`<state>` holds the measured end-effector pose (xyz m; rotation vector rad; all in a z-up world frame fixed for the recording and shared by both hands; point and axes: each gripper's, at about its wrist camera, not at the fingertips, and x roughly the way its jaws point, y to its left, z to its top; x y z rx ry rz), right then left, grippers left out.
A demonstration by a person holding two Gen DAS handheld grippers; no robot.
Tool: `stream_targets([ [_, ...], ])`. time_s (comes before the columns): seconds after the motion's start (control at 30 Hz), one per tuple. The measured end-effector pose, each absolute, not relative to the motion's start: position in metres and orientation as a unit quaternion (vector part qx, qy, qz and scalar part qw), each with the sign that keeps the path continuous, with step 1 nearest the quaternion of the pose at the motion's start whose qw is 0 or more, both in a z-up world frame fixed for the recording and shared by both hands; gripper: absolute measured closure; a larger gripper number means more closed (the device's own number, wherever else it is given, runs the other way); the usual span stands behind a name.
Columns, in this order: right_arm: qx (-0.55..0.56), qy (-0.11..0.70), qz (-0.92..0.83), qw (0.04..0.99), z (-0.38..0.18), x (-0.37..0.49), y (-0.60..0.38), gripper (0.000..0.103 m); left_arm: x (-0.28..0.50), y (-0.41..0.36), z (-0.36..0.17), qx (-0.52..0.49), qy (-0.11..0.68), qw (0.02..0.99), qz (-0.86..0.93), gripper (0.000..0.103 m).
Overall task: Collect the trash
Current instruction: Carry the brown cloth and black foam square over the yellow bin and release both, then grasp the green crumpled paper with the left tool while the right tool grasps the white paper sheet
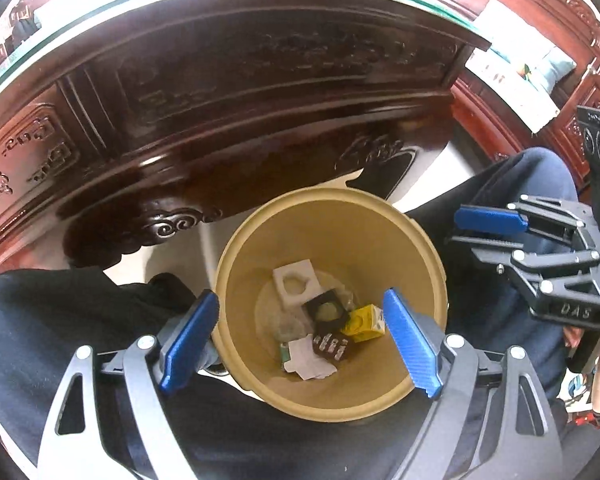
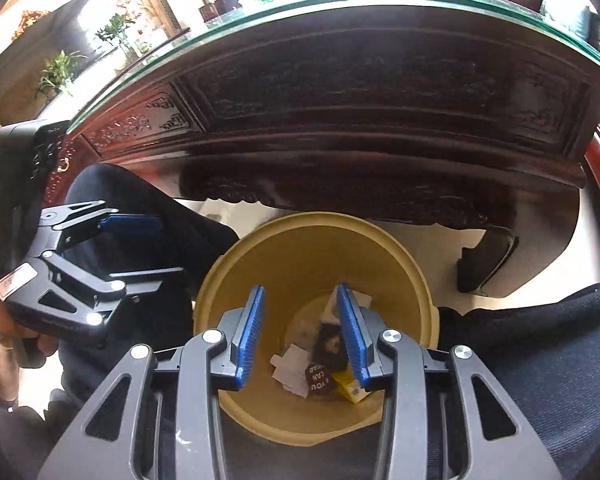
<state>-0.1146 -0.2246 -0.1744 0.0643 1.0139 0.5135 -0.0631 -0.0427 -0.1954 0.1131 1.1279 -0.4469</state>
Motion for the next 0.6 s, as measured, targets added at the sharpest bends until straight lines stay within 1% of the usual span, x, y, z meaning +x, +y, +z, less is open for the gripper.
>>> stream_targets([
  [0.07, 0.032, 0.468, 0.252, 0.847, -0.170, -0.116, -0.223, 0.066, -0.062, -0.044, -0.189, 0.052, 0.517, 0.829, -0.206, 0.019],
  [0.13, 0.030, 0.447, 0.254, 0.857, -0.161, -0.116, -0.223, 0.066, -0.060, -0.046, -0.179, 0.062, 0.495, 0.844, -0.196, 0.017],
  [0.2, 0.025, 0.423, 0.260, 0.867, -0.151, -0.116, -0.222, 0.051, -0.061, -0.049, -0.162, 0.092, 0.448, 0.872, -0.174, 0.003],
  [0.23, 0.021, 0.408, 0.259, 0.875, -0.145, -0.117, -0.221, 0.038, -0.061, -0.048, -0.152, 0.101, 0.424, 0.885, -0.164, 0.004],
  [0.27, 0.018, 0.389, 0.256, 0.885, -0.137, -0.118, -0.221, 0.030, -0.060, -0.047, -0.142, 0.102, 0.407, 0.894, -0.158, 0.004],
  [0.3, 0.019, 0.367, 0.253, 0.895, -0.128, -0.119, -0.222, 0.027, -0.058, -0.044, -0.133, 0.094, 0.395, 0.900, -0.156, 0.004],
  [0.33, 0.021, 0.350, 0.248, 0.903, -0.120, -0.120, -0.223, 0.016, -0.055, -0.039, -0.123, 0.079, 0.383, 0.907, -0.155, 0.004],
  [0.37, 0.025, 0.329, 0.243, 0.912, -0.112, -0.121, -0.225, 0.010, -0.052, -0.035, -0.114, 0.065, 0.372, 0.913, -0.153, 0.004],
  [0.47, 0.034, 0.273, 0.244, 0.930, -0.084, -0.120, -0.228, 0.009, -0.039, -0.020, -0.086, 0.035, 0.337, 0.931, -0.136, 0.004],
  [0.6, 0.027, 0.226, 0.230, 0.946, -0.059, -0.111, -0.224, 0.008, -0.020, -0.013, -0.062, 0.025, 0.308, 0.944, -0.116, 0.004],
])
